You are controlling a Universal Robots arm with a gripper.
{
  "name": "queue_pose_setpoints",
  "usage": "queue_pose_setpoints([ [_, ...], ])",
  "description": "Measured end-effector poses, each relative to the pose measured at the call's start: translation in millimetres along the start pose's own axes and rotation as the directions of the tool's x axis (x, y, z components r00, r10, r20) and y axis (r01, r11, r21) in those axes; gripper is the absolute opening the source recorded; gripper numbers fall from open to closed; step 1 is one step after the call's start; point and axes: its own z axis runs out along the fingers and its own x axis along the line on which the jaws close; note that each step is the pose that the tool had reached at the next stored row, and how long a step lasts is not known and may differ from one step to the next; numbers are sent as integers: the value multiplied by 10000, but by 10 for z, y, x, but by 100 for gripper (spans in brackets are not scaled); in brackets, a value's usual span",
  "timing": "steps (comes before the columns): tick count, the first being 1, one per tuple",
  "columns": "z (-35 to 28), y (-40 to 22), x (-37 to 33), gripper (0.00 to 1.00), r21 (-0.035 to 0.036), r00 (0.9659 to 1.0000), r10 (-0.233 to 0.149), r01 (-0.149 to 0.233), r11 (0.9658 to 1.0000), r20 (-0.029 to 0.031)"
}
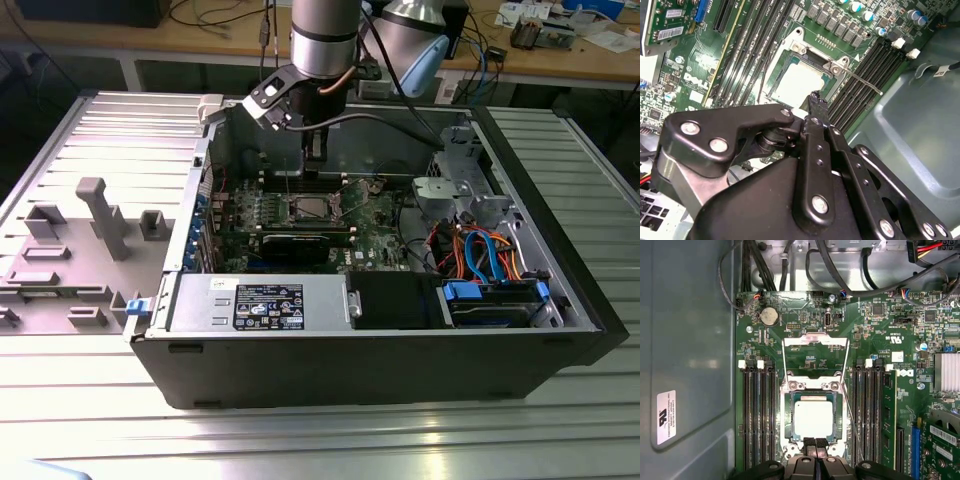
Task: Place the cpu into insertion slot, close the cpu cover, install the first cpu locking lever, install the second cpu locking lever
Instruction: 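Close the cpu cover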
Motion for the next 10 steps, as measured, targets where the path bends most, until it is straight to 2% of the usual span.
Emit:
queue_pose_setpoints([
  [10,0,1,0,11,-11,10000,-30,30,10000,1],
])
